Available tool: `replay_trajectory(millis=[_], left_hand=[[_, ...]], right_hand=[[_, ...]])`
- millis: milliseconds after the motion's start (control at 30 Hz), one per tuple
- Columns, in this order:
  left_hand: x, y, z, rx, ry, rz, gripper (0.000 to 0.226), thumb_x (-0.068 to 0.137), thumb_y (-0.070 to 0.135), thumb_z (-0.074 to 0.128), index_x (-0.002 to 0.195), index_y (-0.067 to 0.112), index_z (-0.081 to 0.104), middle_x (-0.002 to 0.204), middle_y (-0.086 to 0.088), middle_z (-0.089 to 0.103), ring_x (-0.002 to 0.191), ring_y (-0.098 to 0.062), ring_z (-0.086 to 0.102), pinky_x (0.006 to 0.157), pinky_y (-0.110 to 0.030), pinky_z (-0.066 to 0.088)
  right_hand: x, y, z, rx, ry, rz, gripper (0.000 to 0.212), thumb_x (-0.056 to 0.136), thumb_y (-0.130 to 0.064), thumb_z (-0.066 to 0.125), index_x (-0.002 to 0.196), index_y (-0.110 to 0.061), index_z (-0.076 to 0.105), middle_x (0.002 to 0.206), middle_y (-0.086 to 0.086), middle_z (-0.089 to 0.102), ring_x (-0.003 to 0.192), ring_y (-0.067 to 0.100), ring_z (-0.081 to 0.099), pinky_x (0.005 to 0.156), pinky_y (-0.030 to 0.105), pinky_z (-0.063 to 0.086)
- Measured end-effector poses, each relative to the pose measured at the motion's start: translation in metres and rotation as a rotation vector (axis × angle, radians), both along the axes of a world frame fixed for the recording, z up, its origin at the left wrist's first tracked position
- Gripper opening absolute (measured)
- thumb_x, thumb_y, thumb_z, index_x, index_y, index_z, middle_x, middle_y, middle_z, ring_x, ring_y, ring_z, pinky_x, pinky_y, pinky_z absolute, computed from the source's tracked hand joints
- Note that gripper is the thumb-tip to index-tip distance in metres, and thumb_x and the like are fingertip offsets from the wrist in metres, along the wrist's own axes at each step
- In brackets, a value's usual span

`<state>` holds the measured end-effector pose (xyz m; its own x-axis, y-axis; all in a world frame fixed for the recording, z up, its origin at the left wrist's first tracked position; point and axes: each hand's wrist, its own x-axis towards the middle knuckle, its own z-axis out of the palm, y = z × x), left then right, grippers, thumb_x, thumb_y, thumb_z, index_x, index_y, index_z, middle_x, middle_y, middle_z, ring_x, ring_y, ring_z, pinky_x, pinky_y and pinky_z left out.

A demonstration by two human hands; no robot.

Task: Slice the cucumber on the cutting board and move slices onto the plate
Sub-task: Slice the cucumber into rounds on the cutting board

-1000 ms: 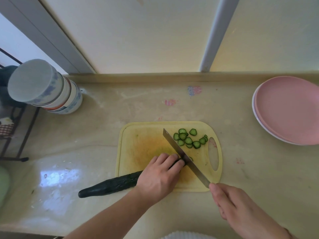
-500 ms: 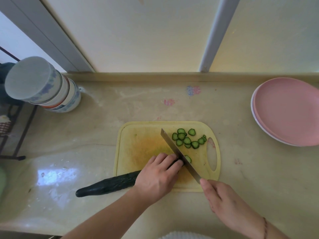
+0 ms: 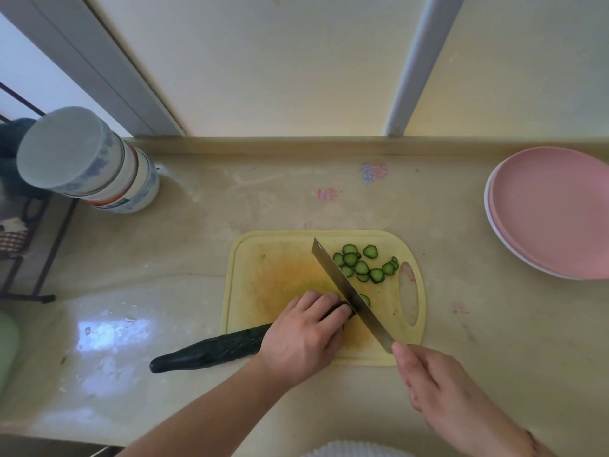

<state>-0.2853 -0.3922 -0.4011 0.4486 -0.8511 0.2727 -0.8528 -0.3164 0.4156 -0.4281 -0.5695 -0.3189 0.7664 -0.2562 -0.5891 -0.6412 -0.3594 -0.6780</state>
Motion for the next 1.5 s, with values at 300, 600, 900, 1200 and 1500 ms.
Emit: replay_trajectory(millis=[300, 600, 900, 1200, 1500], left_hand=[[0.0, 0.0, -0.001, 0.007, -0.005, -0.002, 0.022, 0.099, 0.018, 0.058, 0.118, 0.013, 0.068, 0.116, -0.004, 0.064, 0.096, -0.025, 0.06, 0.072, -0.039, 0.053], [0.0, 0.0, -0.001, 0.013, 0.003, 0.004, 0.023, 0.101, 0.02, 0.055, 0.119, 0.014, 0.068, 0.118, -0.004, 0.064, 0.097, -0.026, 0.059, 0.073, -0.04, 0.053], [0.004, 0.0, 0.0, -0.05, 0.169, 0.05, 0.019, 0.095, 0.016, 0.068, 0.113, 0.013, 0.074, 0.113, -0.001, 0.069, 0.099, -0.021, 0.063, 0.083, -0.037, 0.056], [0.005, 0.0, -0.002, -0.059, 0.167, 0.048, 0.018, 0.094, 0.015, 0.069, 0.111, 0.012, 0.074, 0.11, -0.003, 0.069, 0.095, -0.023, 0.063, 0.08, -0.038, 0.056], [0.005, 0.0, -0.002, -0.064, 0.155, 0.033, 0.018, 0.095, 0.015, 0.067, 0.111, 0.011, 0.074, 0.11, -0.003, 0.068, 0.096, -0.023, 0.062, 0.083, -0.036, 0.055]], right_hand=[[-0.004, -0.001, 0.0, -0.023, -0.004, 0.019, 0.073, 0.077, -0.083, 0.023, 0.067, -0.012, 0.038, 0.051, -0.007, 0.032, 0.049, 0.008, 0.03, 0.053, 0.031, 0.029], [0.009, -0.001, -0.008, -0.018, 0.035, 0.077, 0.057, 0.087, -0.069, 0.024, 0.066, -0.017, 0.038, 0.052, -0.006, 0.033, 0.047, 0.009, 0.03, 0.052, 0.029, 0.032], [0.008, -0.005, -0.001, 0.0, 0.034, 0.023, 0.061, 0.083, -0.073, 0.026, 0.067, -0.015, 0.038, 0.053, -0.005, 0.031, 0.045, 0.008, 0.027, 0.049, 0.028, 0.028], [-0.001, 0.0, 0.003, -0.002, 0.008, 0.004, 0.081, 0.072, -0.09, 0.022, 0.068, -0.01, 0.038, 0.051, -0.005, 0.035, 0.049, 0.011, 0.031, 0.052, 0.033, 0.032], [0.001, 0.001, 0.009, -0.011, 0.007, 0.021, 0.061, 0.082, -0.073, 0.027, 0.065, -0.016, 0.038, 0.051, -0.005, 0.036, 0.049, 0.009, 0.033, 0.054, 0.033, 0.032]])
